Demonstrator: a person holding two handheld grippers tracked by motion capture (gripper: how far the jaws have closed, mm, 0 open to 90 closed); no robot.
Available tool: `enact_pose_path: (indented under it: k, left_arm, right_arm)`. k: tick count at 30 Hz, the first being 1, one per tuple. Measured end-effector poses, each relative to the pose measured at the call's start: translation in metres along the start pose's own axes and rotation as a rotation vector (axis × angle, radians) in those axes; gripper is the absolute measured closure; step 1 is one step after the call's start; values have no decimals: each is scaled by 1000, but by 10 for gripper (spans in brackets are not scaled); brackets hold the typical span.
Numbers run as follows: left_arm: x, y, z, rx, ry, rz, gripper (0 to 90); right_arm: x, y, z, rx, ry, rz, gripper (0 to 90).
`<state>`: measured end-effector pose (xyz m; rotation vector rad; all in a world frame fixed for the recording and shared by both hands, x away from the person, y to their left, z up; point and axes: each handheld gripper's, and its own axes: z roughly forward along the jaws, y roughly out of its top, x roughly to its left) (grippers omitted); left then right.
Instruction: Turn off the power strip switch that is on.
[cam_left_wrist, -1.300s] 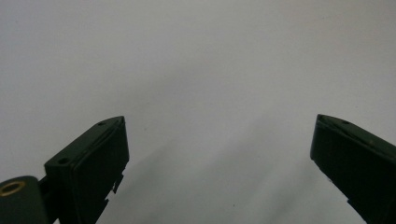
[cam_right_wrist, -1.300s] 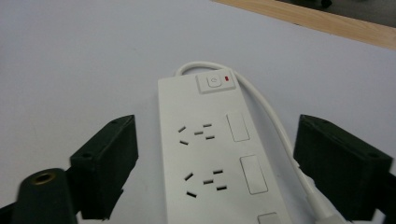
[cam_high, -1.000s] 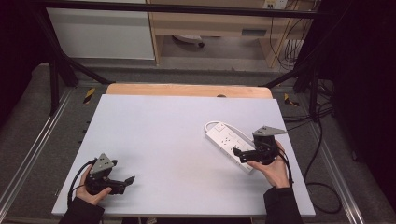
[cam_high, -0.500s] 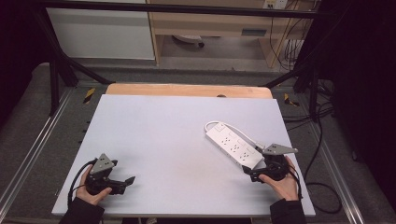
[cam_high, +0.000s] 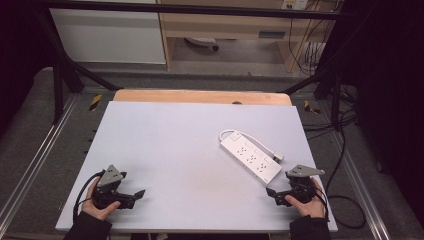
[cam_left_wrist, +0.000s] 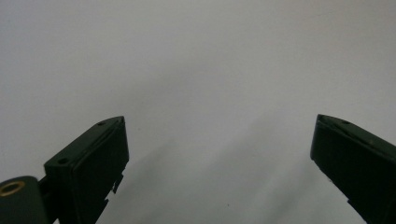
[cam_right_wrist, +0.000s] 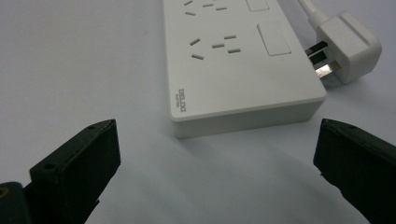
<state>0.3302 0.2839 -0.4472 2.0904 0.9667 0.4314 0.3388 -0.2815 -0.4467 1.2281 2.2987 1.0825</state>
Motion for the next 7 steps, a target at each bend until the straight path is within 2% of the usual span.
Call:
enact_pose_path:
  k: [7]
  left_arm:
    - [-1, 1, 0, 0, 1, 4, 40]
  right_arm:
    - [1, -2, 1, 11, 4, -10, 11]
